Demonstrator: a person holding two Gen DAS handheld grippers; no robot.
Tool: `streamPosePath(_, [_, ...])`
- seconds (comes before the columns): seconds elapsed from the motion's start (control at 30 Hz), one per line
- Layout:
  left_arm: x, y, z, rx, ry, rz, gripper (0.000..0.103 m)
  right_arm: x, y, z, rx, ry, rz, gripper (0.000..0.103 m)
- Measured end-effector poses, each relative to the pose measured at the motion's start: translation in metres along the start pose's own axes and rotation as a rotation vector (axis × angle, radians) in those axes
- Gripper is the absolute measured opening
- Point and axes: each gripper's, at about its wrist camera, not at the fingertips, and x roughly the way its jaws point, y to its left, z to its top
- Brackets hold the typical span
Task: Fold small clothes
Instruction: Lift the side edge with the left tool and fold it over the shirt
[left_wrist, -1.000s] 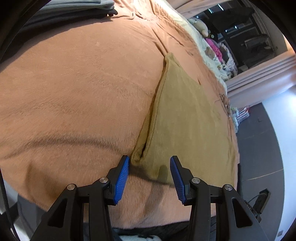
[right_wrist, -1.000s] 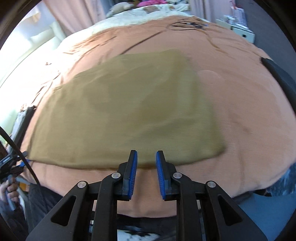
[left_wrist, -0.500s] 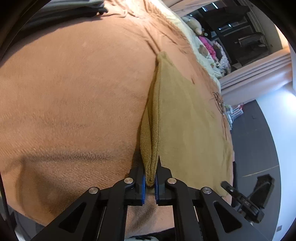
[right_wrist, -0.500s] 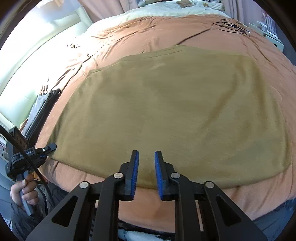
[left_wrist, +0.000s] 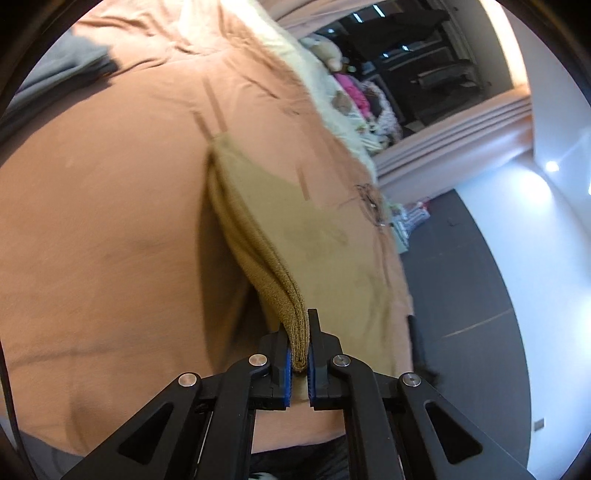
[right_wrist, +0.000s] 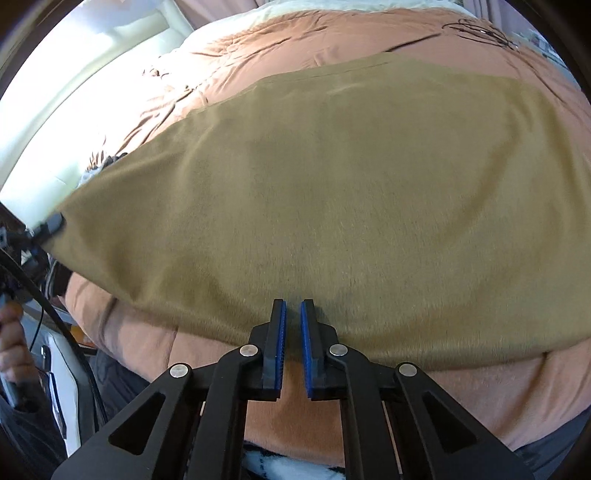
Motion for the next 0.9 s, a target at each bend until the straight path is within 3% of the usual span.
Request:
streamPosePath(0.2, [0.008,-0.053,0.011,0.086,0.006,-0.025,0.006,0.000,-0.005,-0.009,0.006,-0.023,0.038,0.005])
streamPosePath(0.27, [0.015,-0.071,0.013,0.117,0.012,-0.028,0.006,-0.005,-0.011,-0.010,0.007,-0.020,0.059,0.000])
streamPosePath(0.53, [0.045,-0.134,0.016,0.206,0.053,-0.056,0.006,-0.038,-0.051,-0.011,0.048,-0.090,0.097,0.000])
streamPosePath(0.9, [0.111,-0.220,-0.008,0.338,0.156,-0.072,0.006,-0.079,-0.101,-0.028,0.146,-0.166,0.144,0.000])
